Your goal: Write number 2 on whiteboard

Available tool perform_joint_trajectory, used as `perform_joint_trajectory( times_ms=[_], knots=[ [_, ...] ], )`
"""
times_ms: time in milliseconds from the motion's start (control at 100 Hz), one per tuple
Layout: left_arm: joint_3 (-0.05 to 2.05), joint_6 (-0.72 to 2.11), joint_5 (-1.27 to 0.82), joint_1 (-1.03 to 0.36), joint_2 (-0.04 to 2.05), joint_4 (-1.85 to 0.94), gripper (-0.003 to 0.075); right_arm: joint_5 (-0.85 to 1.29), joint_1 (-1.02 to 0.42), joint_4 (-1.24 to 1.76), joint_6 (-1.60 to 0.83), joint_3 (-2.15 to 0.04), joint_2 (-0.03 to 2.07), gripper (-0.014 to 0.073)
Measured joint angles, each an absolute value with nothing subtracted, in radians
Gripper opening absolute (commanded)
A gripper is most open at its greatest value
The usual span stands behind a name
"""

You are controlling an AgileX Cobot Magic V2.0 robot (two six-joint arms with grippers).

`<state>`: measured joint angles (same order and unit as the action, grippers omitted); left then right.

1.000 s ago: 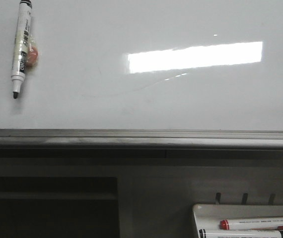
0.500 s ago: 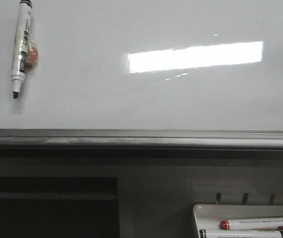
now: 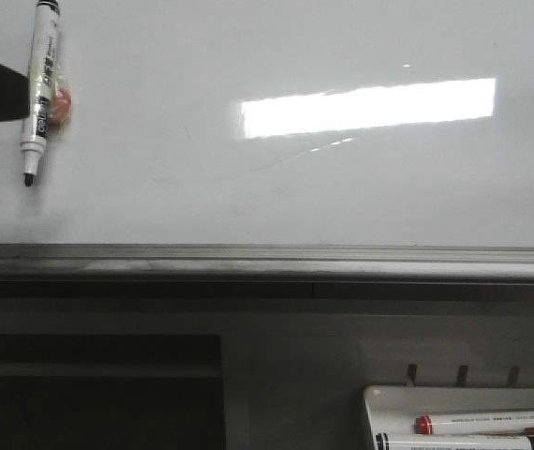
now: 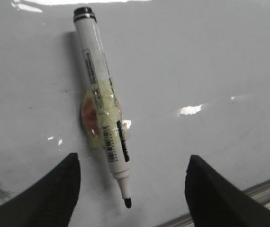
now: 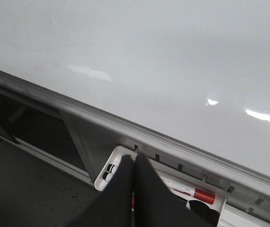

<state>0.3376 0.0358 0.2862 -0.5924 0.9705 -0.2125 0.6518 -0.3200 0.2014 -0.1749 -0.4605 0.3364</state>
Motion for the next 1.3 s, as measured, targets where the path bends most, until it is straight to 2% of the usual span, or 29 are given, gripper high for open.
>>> perform_joint_trajectory(
  times_ms=[270,360,480,600,630,820,960,1040,1300],
  knots=[
    [0.384,0.034,0.386,-0.592,1.137,-0.259,0.0434,0.625,-0.32,0.207,-0.177,-0.46,0.336,-0.0071],
    [0.401,0.034,0.396,-0.592,1.169,-0.268,0.0389,0.621,-0.32,0.21,-0.177,-0.46,0.336,-0.0071],
    [0.405,0.034,0.409,-0.594,1.205,-0.296,0.0272,0.621,-0.32,0.21,-0.177,-0.46,0.336,-0.0071],
    [0.409,0.034,0.424,-0.594,1.227,-0.323,0.0019,0.621,-0.32,0.21,-0.177,-0.46,0.336,-0.0071],
    [0.409,0.034,0.423,-0.594,1.229,-0.323,-0.002,0.621,-0.32,0.21,-0.177,-0.46,0.336,-0.0071],
    [0.409,0.032,0.406,-0.596,1.224,-0.307,-0.002,0.621,-0.32,0.243,-0.177,-0.46,0.338,-0.0071],
    [0.409,0.032,0.304,-0.606,1.164,-0.186,-0.002,0.641,-0.32,0.32,-0.189,-0.46,0.34,-0.0051],
    [0.409,0.032,0.236,-0.638,1.104,-0.062,-0.002,0.66,-0.32,0.403,-0.284,-0.46,0.342,0.0016],
    [0.4,0.032,0.133,-0.814,0.947,0.344,-0.002,0.76,-0.322,0.888,-0.888,-0.46,0.449,0.0286]
  ],
)
